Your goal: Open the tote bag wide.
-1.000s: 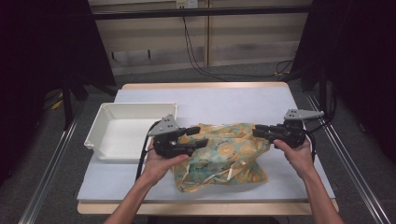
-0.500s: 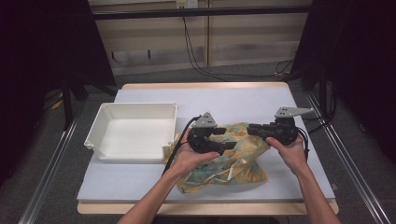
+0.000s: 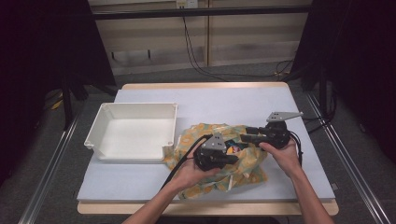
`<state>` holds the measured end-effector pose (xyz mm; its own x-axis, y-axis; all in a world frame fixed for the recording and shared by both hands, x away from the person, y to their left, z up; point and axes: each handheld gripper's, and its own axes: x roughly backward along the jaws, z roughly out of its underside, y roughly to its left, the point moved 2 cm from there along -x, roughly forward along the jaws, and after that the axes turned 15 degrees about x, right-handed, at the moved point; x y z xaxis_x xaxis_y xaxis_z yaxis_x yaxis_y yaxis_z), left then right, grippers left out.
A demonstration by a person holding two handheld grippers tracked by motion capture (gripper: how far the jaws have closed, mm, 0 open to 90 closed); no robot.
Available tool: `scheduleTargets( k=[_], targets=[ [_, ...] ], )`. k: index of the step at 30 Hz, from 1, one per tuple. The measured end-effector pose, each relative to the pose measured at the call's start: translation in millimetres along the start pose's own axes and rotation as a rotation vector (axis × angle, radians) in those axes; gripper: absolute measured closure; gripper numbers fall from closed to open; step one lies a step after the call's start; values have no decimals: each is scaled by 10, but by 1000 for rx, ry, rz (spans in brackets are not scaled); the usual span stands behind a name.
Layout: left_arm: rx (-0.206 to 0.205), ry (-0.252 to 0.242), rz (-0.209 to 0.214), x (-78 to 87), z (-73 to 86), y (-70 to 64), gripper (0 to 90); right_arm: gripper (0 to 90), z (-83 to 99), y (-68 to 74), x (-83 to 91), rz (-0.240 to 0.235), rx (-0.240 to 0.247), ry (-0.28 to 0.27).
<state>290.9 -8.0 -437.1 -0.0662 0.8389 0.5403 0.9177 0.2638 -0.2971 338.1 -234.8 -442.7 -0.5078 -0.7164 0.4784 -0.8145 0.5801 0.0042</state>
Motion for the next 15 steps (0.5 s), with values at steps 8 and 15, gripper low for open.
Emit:
scheduleTargets(
  k=[8, 15],
  targets=[
    [-12, -14, 57, -59, 109, -155, 900, 440, 92, 53, -109, -9, 24, 78],
    [-32, 25, 122, -227, 157, -304, 900, 787, 179, -23, -189, 24, 25, 115]
  ],
)
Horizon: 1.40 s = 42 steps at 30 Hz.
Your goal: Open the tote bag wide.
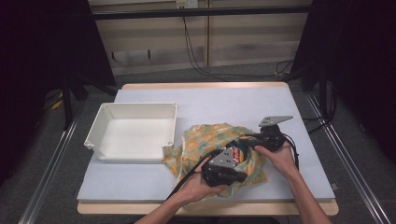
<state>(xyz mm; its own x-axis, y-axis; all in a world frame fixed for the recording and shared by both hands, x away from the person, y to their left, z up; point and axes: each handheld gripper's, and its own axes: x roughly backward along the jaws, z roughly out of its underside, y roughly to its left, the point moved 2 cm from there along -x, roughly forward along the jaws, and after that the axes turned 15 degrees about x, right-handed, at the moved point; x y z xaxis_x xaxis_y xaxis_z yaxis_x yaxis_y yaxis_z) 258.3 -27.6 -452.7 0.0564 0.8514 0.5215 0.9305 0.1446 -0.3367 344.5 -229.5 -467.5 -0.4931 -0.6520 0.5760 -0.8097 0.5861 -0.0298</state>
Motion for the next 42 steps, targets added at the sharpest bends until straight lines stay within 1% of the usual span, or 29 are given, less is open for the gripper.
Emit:
scheduleTargets(
  k=[1, 2, 3, 6, 7, 9, 10, 12, 13, 16, 17, 18, 19, 22, 23, 24, 25, 26, 27, 28, 29, 30, 32, 33, 35, 38, 39, 40, 42],
  targets=[
    [-1, 15, 8, -27, 9, -20, 900, 834, 11, -21, 1, 4, -7, -8],
    [4, 12, 20, -52, 17, -31, 900, 867, 29, -51, 7, 19, -22, -17],
    [-1, 23, 16, -68, 23, -36, 900, 877, 44, -72, 14, 27, -30, -18],
    [18, 24, 21, -115, 63, -38, 900, 892, 86, -140, 60, 63, -39, -33],
    [16, 30, 16, -128, 75, -29, 900, 893, 99, -161, 77, 77, -42, -39],
    [32, 23, 8, -165, 97, -6, 900, 894, 130, -204, 107, 111, -56, -55],
    [34, 31, 3, -170, 100, -3, 900, 894, 154, -227, 118, 141, -60, -53],
    [36, 27, 0, -202, 112, 5, 900, 895, 189, -252, 115, 144, -65, -47],
    [44, 32, -1, -215, 124, 13, 900, 894, 213, -261, 108, 157, -68, -36],
    [39, 51, -18, -232, 149, 29, 900, 894, 281, -303, 100, 177, -81, -27],
    [37, 38, -17, -242, 159, 35, 900, 894, 302, -314, 102, 182, -90, -22],
    [44, 41, -23, -242, 166, 41, 900, 894, 320, -324, 101, 189, -91, -21],
    [34, 54, -24, -229, 171, 53, 900, 894, 338, -333, 101, 202, -93, -16],
    [39, 25, -10, -205, 162, 39, 887, 875, 363, -336, 68, 183, -106, -5],
    [29, 25, -11, -176, 154, 27, 870, 848, 362, -328, 60, 172, -108, -8],
    [33, 14, -12, -160, 149, 17, 835, 806, 353, -310, 65, 157, -107, -14],
    [29, 15, -17, -114, 135, 9, 797, 767, 341, -301, 78, 160, -107, -22],
    [35, 7, -19, -85, 128, 3, 752, 740, 316, -286, 113, 144, -114, -45],
    [42, -15, -16, -41, 111, -3, 719, 719, 296, -272, 139, 134, -115, -61],
    [49, -28, -10, -15, 98, -6, 697, 682, 263, -253, 189, 145, -111, -74],
    [44, -35, -21, 30, 81, 3, 685, 650, 242, -242, 219, 145, -108, -80],
    [54, -55, -20, 73, 65, 8, 669, 627, 215, -225, 260, 139, -105, -92],
    [75, -99, -11, 166, 21, 32, 655, 608, 164, -188, 340, 146, -96, -118],
    [77, -106, -17, 204, 1, 40, 639, 603, 132, -164, 381, 146, -89, -123],
    [104, -143, -12, 298, -54, 79, 629, 601, 94, -133, 427, 139, -85, -142],
    [138, -139, -97, 337, -71, 185, 657, 605, 63, -82, 450, 128, -66, -141],
    [151, -129, -92, 319, -49, 222, 708, 605, 62, -73, 440, 124, -68, -141],
    [153, -126, -112, 295, -22, 249, 728, 606, 65, -72, 422, 123, -63, -137],
    [148, -99, -138, 234, 35, 260, 705, 602, 74, -74, 386, 120, -58, -130]
  ],
)
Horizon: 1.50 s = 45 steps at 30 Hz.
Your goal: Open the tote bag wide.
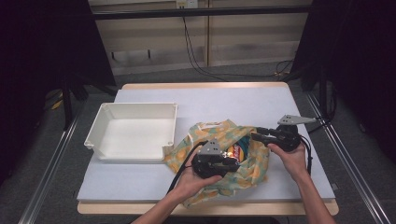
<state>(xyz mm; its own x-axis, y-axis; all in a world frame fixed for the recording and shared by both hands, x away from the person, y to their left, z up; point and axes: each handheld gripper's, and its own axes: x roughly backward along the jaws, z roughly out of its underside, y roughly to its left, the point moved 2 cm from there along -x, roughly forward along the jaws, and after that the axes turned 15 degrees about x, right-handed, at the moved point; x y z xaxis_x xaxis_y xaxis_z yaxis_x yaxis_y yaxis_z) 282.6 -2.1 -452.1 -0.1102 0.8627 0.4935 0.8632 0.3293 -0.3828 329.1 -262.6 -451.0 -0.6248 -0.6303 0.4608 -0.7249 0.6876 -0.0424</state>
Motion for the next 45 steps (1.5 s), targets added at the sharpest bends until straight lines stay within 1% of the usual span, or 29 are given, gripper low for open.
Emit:
scheduleTargets(
  k=[2, 5, 6, 8, 9, 10, 12, 13, 14, 16, 18, 20, 22, 24, 26, 27, 29, 30, 31, 32, 33, 34, 36, 37, 40, 41, 43, 44, 45],
  targets=[
    [-13, 28, -22, -50, 54, 7, 625, 592, 16, 7, -37, -10, 5, 16],
    [-34, 48, -14, -110, 106, -13, 558, 582, 51, 2, -99, -13, 13, 40],
    [-38, 55, -16, -117, 111, -27, 545, 582, 60, 2, -114, -16, 11, 47],
    [-60, 85, 7, -157, 146, -69, 542, 581, 79, -5, -139, -12, 16, 56],
    [-78, 92, -7, -166, 162, -89, 543, 581, 88, -8, -146, -9, 11, 60],
    [-99, 117, -5, -185, 187, -112, 551, 582, 96, -13, -152, -11, 13, 62],
    [-122, 126, -18, -212, 217, -135, 602, 584, 126, -24, -167, -7, 11, 72],
    [-127, 136, -5, -224, 225, -139, 656, 587, 139, -29, -176, -8, 13, 75],
    [-136, 150, -14, -224, 226, -139, 710, 589, 147, -28, -182, -6, 5, 78],
    [-124, 145, 11, -236, 230, -154, 840, 599, 159, -32, -195, -7, 9, 84],
    [-132, 142, 20, -225, 210, -190, 878, 606, 170, -32, -210, -9, 16, 95],
    [-146, 148, 29, -218, 201, -243, 885, 608, 187, -33, -237, -11, 17, 106],
    [-128, 144, 44, -231, 197, -259, 875, 613, 207, -36, -270, -13, 19, 114],
    [-145, 147, 41, -268, 220, -279, 876, 630, 215, -42, -294, -12, 13, 116],
    [-150, 158, 43, -307, 248, -288, 878, 698, 214, -51, -300, 0, 10, 110],
    [-173, 165, 39, -330, 265, -301, 878, 741, 214, -54, -299, 4, 8, 109],
    [-186, 169, 42, -358, 273, -315, 877, 804, 226, -67, -303, 26, 13, 116],
    [-178, 159, 56, -375, 280, -327, 877, 839, 237, -75, -310, 20, 13, 114],
    [-179, 169, 62, -395, 281, -332, 877, 857, 244, -78, -316, 18, 11, 111],
    [-182, 175, 62, -409, 286, -343, 877, 877, 255, -85, -330, 33, 16, 115],
    [-201, 192, 49, -420, 300, -358, 877, 887, 266, -89, -344, 42, 21, 129],
    [-211, 198, 54, -437, 315, -360, 876, 895, 285, -101, -358, 56, 23, 144],
    [-214, 215, 51, -468, 361, -360, 873, 898, 311, -104, -377, 48, 17, 157],
    [-220, 220, 51, -486, 380, -349, 871, 900, 320, -105, -389, 54, 31, 163],
    [-200, 239, 52, -497, 387, -322, 871, 900, 323, -111, -399, 72, 25, 168],
    [-206, 253, 46, -489, 384, -321, 871, 900, 326, -116, -399, 74, 24, 169],
    [-217, 236, 45, -498, 395, -328, 868, 900, 326, -113, -397, 78, 25, 172],
    [-233, 243, 25, -488, 392, -338, 861, 895, 319, -109, -391, 73, 22, 169],
    [-238, 229, 32, -491, 397, -340, 852, 884, 306, -103, -383, 73, 26, 159]
  ],
)
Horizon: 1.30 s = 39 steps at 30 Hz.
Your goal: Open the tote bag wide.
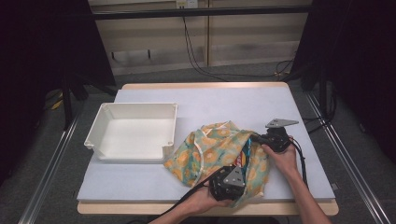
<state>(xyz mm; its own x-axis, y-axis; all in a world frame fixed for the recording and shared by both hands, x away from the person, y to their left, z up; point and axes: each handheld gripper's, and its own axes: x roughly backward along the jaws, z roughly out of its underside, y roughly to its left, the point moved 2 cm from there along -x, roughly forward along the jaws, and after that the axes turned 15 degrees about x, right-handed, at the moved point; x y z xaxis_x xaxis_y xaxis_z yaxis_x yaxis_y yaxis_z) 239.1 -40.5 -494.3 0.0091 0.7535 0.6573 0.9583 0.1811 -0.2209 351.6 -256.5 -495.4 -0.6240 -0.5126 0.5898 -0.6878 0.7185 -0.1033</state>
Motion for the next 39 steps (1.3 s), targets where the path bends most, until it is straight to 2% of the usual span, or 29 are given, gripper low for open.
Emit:
scheduleTargets(
  k=[1, 3, 6, 7, 8, 9, 12, 14, 17, 18, 19, 20, 21, 22, 23, 24, 26, 27, 28, 30, 32, 34, 35, 37, 39],
  targets=[
    [5, 7, 1, 16, -4, 2, 839, 860, -12, 3, 16, -7, -3, -9],
    [33, -26, 37, 85, -36, 25, 814, 815, -33, 6, 58, -2, -9, -25],
    [77, -83, 36, 236, -100, 44, 728, 714, -67, 8, 160, -13, -19, -67],
    [79, -83, 20, 291, -122, 50, 681, 700, -82, 20, 194, -12, -18, -75],
    [74, -86, 22, 343, -142, 56, 652, 680, -97, 34, 227, -5, -13, -78],
    [87, -103, 33, 377, -156, 53, 643, 659, -110, 43, 258, -8, -11, -89],
    [78, -130, 39, 552, -236, 80, 616, 637, -154, 73, 348, -8, -13, -117],
    [104, -164, 54, 648, -282, 107, 590, 615, -186, 95, 414, -17, -11, -137],
    [114, -192, 68, 789, -357, 204, 637, 607, -208, 141, 484, -20, -4, -147],
    [100, -206, 79, 831, -387, 237, 698, 607, -211, 160, 504, -21, -2, -144],
    [94, -213, 76, 845, -408, 259, 819, 607, -209, 176, 527, -20, -1, -150],
    [107, -212, 74, 841, -439, 295, 849, 606, -206, 185, 536, -26, -3, -155],
    [116, -190, 54, 813, -471, 330, 848, 607, -203, 196, 542, -26, 0, -159],
    [97, -159, 15, 753, -506, 354, 837, 608, -196, 201, 545, -22, -1, -163],
    [73, -147, 5, 714, -519, 363, 835, 607, -191, 197, 529, -29, -3, -163],
    [57, -129, 12, 655, -523, 376, 831, 607, -189, 198, 519, -29, -6, -159],
    [37, -77, -38, 530, -503, 382, 820, 607, -183, 198, 497, -28, -12, -156],
    [26, -54, -39, 471, -481, 371, 801, 607, -178, 196, 492, -31, -3, -153],
    [5, -35, -59, 427, -460, 362, 780, 607, -175, 195, 489, -31, -2, -151],
    [-5, -27, -61, 356, -420, 369, 754, 607, -169, 185, 482, -32, -3, -153],
    [-6, -7, -91, 320, -385, 373, 704, 609, -166, 188, 478, -36, -4, -151],
    [-44, 10, -107, 279, -338, 355, 678, 609, -164, 204, 469, -41, 7, -142],
    [-53, 23, -115, 272, -324, 339, 630, 609, -160, 208, 467, -45, 10, -137],
    [-69, 43, -94, 249, -311, 312, 590, 609, -154, 206, 461, -43, 13, -137],
    [-83, 57, -104, 222, -290, 284, 549, 608, -152, 205, 457, -42, 6, -134]
  ],
)
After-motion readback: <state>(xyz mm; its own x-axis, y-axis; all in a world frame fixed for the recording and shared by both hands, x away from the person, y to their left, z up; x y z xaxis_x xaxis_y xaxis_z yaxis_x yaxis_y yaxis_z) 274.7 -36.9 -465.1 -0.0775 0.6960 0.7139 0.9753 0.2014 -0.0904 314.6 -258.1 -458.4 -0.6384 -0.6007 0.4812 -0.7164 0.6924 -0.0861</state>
